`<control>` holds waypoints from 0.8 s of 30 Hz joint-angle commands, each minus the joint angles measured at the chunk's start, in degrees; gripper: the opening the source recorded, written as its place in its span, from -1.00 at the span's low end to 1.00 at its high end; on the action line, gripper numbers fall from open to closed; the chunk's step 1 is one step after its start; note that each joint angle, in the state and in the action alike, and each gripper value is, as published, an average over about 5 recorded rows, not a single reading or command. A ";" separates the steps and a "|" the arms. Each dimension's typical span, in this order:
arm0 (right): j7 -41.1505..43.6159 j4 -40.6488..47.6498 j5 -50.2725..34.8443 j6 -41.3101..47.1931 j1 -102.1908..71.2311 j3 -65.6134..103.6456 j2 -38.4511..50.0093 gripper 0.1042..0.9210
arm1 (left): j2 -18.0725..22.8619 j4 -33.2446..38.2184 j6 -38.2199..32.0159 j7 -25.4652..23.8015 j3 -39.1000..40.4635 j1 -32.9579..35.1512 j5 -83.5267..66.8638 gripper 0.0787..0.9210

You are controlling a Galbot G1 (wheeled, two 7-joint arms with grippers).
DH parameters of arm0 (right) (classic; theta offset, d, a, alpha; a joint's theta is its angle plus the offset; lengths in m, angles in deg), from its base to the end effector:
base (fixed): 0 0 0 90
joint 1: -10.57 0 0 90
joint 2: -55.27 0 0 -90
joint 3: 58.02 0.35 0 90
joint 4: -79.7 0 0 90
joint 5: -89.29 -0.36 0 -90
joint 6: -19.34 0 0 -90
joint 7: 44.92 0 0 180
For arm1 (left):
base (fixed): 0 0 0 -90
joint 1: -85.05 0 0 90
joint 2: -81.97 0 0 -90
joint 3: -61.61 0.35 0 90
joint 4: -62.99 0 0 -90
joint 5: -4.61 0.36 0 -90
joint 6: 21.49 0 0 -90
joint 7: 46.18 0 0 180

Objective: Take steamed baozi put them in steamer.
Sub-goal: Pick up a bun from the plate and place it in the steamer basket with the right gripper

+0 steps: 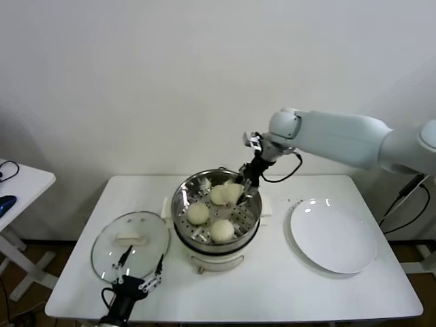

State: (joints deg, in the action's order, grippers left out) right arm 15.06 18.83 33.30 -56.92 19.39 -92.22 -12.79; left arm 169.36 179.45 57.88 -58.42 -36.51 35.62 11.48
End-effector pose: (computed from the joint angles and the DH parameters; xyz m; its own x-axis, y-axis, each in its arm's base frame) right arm 0.6046 0.0450 -0.0851 0.0613 -0.3892 0.9191 -0.9950 -0.0969 0.0253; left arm 0.1205 0.0541 -0.3498 -0.9840 0.1436 0.1059 0.1642 0.9609 0.2231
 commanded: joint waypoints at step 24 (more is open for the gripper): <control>0.88 2.98 5.38 -0.24 -2.80 -2.39 -3.15 0.41 | -0.47 -0.57 0.58 -0.08 0.38 -1.47 -0.14 0.77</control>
State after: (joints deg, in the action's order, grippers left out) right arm 15.83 21.61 37.78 -57.08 16.84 -94.31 -15.74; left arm 168.87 178.85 58.37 -58.47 -36.19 34.18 11.26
